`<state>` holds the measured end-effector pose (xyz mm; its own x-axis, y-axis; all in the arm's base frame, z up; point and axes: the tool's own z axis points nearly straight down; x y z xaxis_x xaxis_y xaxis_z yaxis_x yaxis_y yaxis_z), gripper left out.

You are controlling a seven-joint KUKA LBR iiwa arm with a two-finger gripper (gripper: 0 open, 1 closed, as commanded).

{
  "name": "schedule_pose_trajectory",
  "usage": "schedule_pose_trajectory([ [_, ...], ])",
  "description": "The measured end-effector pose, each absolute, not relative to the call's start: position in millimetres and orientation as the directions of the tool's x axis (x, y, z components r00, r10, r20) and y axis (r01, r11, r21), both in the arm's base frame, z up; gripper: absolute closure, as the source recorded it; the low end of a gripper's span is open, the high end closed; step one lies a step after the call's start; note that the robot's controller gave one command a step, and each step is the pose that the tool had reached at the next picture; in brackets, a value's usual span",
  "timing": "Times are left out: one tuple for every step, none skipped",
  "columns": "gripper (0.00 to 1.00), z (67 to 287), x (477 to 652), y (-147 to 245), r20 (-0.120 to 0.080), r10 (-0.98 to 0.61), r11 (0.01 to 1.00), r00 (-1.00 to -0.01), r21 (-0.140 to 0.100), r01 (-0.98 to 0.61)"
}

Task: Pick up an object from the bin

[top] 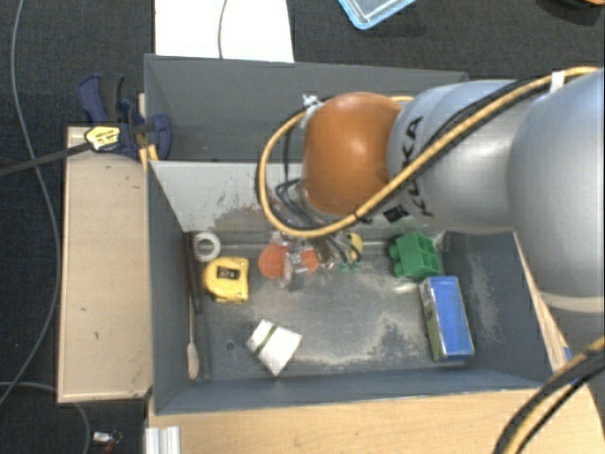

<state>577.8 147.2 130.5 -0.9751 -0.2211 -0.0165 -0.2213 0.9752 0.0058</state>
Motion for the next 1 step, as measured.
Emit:
schedule_pose_trajectory([
  [1.00, 205.9, 574.3, 153.3, -0.012, -0.220, 0.975, -0.975, 0.006, -0.220],
])
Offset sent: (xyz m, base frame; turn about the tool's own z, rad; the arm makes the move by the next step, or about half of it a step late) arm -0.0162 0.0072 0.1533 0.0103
